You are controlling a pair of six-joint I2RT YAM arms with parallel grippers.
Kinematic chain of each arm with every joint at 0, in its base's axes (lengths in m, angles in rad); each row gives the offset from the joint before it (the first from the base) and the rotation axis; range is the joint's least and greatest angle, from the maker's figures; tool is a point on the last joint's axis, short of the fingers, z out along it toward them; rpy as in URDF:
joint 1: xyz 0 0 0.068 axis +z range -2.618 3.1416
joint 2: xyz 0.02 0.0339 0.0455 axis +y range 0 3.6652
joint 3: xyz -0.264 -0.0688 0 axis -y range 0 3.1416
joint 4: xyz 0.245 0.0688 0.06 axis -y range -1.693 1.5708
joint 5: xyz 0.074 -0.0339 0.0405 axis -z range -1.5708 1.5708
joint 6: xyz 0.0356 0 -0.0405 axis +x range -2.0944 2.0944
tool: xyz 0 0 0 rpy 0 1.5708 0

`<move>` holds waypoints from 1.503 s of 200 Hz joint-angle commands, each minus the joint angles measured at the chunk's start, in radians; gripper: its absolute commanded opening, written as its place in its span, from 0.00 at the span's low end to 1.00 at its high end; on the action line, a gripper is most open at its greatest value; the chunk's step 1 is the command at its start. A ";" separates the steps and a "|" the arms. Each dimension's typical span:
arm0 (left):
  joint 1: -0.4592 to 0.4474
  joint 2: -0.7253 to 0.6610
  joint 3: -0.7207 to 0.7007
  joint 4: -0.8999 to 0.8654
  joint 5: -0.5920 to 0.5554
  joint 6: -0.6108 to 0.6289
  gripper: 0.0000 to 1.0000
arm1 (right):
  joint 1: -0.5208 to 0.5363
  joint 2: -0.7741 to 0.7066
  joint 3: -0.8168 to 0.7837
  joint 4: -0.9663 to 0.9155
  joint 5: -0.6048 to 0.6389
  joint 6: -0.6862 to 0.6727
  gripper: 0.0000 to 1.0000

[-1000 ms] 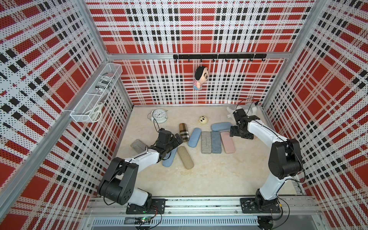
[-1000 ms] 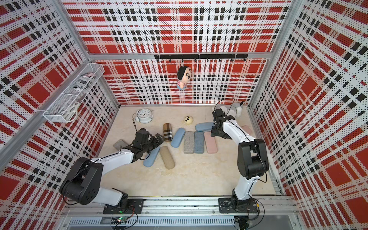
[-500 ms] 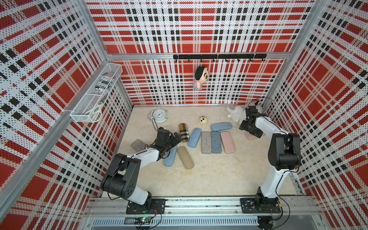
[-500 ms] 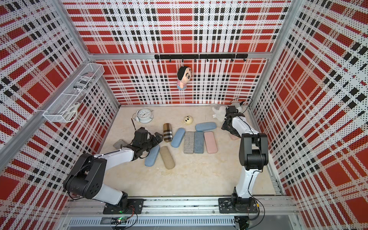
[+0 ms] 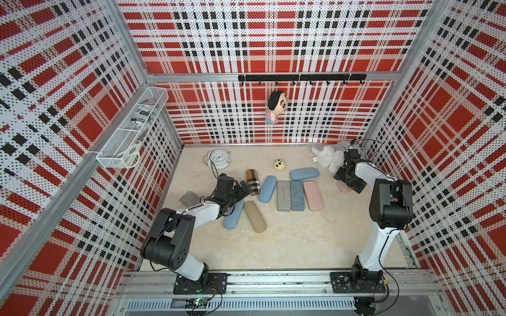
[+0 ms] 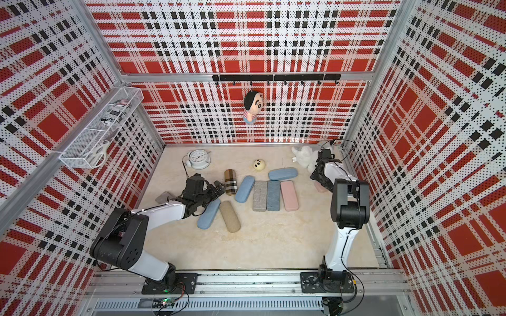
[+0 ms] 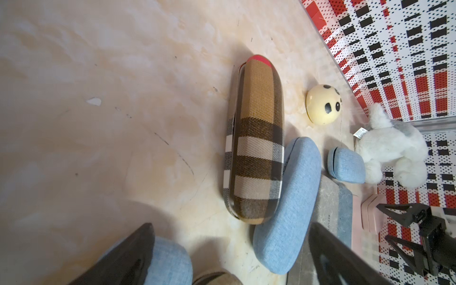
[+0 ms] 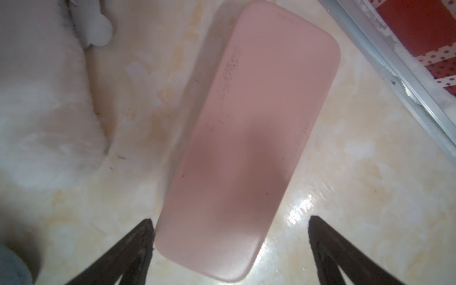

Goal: Close the glasses case
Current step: Move the glasses case to the center of the board.

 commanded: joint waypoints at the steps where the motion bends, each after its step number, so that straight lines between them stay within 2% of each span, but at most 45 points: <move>1: 0.002 0.011 0.024 -0.032 0.005 0.007 0.98 | -0.028 0.011 -0.017 0.047 -0.012 0.024 1.00; 97: -0.042 0.017 0.075 -0.077 -0.030 -0.010 0.98 | -0.085 0.131 0.041 0.095 -0.056 -0.019 0.98; 113: -0.053 0.006 0.091 -0.095 -0.039 -0.010 0.98 | -0.084 0.119 0.004 0.117 -0.096 -0.037 0.88; 139: -0.070 -0.022 0.113 -0.115 -0.056 -0.007 0.98 | -0.083 0.038 -0.133 0.177 -0.144 -0.055 0.54; 147: -0.074 -0.033 0.115 -0.117 -0.059 -0.007 0.98 | -0.079 0.011 -0.172 0.182 -0.155 -0.065 0.49; 174: -0.078 -0.069 0.114 -0.127 -0.068 0.000 0.98 | -0.036 -0.081 -0.277 0.166 -0.160 -0.104 0.48; 218: -0.074 -0.165 0.086 -0.155 -0.094 0.001 0.98 | 0.107 -0.177 -0.365 0.093 -0.126 -0.170 0.51; 244: -0.052 -0.222 0.048 -0.159 -0.105 -0.010 0.98 | 0.193 -0.169 -0.350 0.028 -0.068 -0.221 0.51; 300: -0.023 -0.306 0.000 -0.171 -0.116 -0.019 0.98 | 0.294 -0.171 -0.339 -0.021 -0.076 -0.242 0.52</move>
